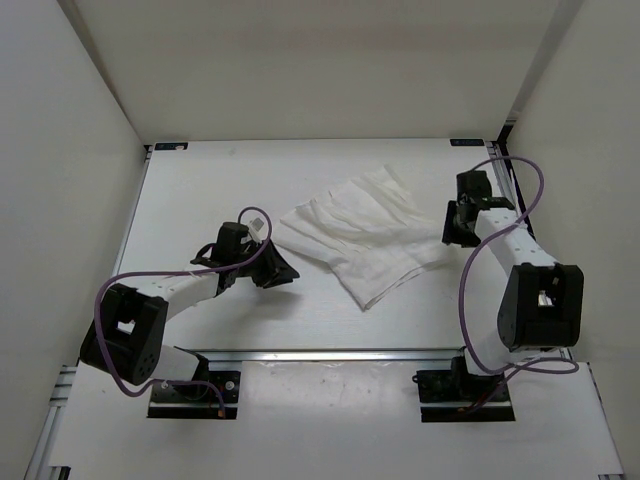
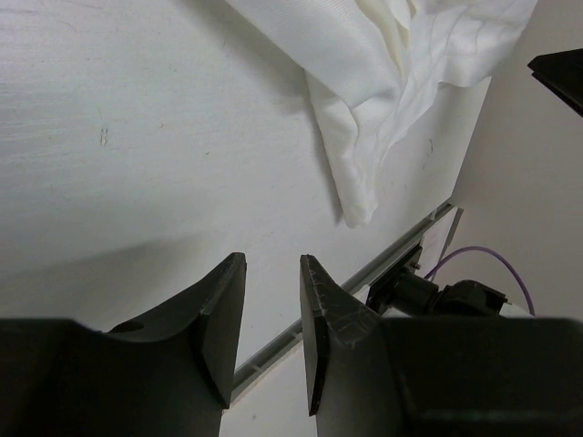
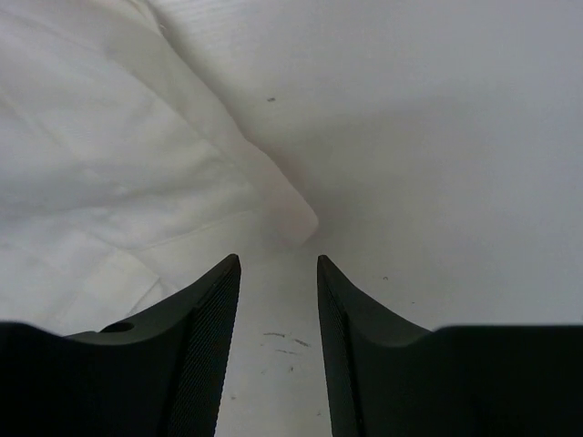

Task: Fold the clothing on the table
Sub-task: Flatten the skirt out

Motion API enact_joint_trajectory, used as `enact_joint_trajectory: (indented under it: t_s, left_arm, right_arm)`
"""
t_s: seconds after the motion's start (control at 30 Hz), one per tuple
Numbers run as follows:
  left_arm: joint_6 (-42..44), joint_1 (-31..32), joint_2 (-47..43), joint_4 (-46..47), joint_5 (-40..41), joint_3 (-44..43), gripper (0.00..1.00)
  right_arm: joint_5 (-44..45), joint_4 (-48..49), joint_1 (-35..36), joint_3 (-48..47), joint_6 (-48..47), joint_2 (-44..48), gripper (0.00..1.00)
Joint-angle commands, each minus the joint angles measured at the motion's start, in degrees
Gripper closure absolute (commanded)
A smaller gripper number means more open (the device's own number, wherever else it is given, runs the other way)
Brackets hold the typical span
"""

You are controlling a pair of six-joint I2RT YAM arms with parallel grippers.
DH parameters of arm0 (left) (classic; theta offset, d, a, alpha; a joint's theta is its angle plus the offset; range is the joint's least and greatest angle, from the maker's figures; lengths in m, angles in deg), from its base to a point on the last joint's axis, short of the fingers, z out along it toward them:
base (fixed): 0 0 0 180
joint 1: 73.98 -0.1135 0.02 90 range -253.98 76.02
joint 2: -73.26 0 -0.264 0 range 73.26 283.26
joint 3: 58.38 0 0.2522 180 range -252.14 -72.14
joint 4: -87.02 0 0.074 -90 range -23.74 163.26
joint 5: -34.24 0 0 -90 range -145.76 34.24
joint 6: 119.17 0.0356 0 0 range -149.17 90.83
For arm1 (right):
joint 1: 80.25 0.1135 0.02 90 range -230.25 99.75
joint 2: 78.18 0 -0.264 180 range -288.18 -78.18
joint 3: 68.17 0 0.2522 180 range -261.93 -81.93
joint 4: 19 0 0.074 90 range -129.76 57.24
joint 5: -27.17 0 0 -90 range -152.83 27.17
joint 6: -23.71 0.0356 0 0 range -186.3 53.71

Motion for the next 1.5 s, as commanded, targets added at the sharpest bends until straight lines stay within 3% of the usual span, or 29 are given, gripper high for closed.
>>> enact_joint_trajectory:
  t_s: [0.0, 0.27, 0.67, 0.9, 1.13, 1.17, 1.27, 1.47]
  left_arm:
    - [1.70, -0.60, -1.50, -1.90, -1.59, -1.15, 0.59]
    - [1.96, -0.86, -2.03, -2.61, -0.98, -0.45, 0.59]
    - [2.84, -1.04, -2.21, -5.68, -0.98, -0.80, 0.59]
    - [3.02, -1.39, -1.86, -6.47, -1.07, -1.77, 0.59]
    - [3.02, -2.53, -1.77, -6.56, -1.51, -1.33, 0.60]
    - [2.59, -2.88, -1.85, -5.95, -1.86, -1.07, 0.59]
    - [2.23, -3.15, -1.77, -4.89, -2.12, -0.19, 0.60]
    - [2.93, -0.95, -1.15, -4.98, -2.04, -2.29, 0.60]
  right_arm:
    - [-8.63, 2.10, -3.80, 1.41, 1.60, -0.38, 0.55]
    - [-8.98, 3.69, -1.87, 2.47, -0.06, -3.19, 0.54]
    - [-1.25, 4.31, -0.91, -0.44, -6.04, -6.71, 0.45]
    - [-1.68, 4.84, -1.43, -2.01, -7.19, -9.52, 0.48]
    - [-12.92, 4.84, -3.28, -2.81, -6.83, -11.63, 0.70]
    - [-13.98, 4.66, -3.46, -2.55, -6.75, -11.81, 0.82]
    - [-14.52, 4.05, -3.72, -2.28, -6.66, -11.46, 1.00]
    - [-17.13, 2.65, -2.75, -2.54, -4.99, -6.28, 1.00]
